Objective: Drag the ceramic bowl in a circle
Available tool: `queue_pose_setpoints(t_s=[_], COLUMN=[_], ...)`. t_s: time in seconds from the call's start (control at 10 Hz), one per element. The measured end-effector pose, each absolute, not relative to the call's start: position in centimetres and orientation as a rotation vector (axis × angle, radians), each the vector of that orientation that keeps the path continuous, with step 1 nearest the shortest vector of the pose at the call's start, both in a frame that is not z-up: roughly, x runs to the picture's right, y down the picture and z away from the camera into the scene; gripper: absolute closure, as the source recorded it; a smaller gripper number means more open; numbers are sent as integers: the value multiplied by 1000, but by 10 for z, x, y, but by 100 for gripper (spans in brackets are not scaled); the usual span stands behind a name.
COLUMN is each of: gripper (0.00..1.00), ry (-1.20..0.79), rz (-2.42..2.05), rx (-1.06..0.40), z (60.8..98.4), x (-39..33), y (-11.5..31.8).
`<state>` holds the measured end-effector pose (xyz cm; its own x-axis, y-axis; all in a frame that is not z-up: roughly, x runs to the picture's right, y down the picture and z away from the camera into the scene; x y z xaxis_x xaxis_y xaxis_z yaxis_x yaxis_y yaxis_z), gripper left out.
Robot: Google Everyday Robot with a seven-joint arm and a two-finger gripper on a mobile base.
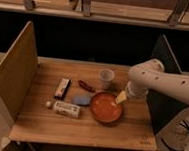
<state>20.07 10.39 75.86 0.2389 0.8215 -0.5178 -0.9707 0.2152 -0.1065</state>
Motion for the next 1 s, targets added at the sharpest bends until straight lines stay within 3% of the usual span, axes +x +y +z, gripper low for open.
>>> queue_pose_setpoints(t_s=[0.7,0.9,1.0], gripper=[20,30,42], ry=[429,447,459], rz=[1266,1275,1269], rx=[-642,-678,-705], z=[838,853,861], x=[184,182,181], y=[153,161,168])
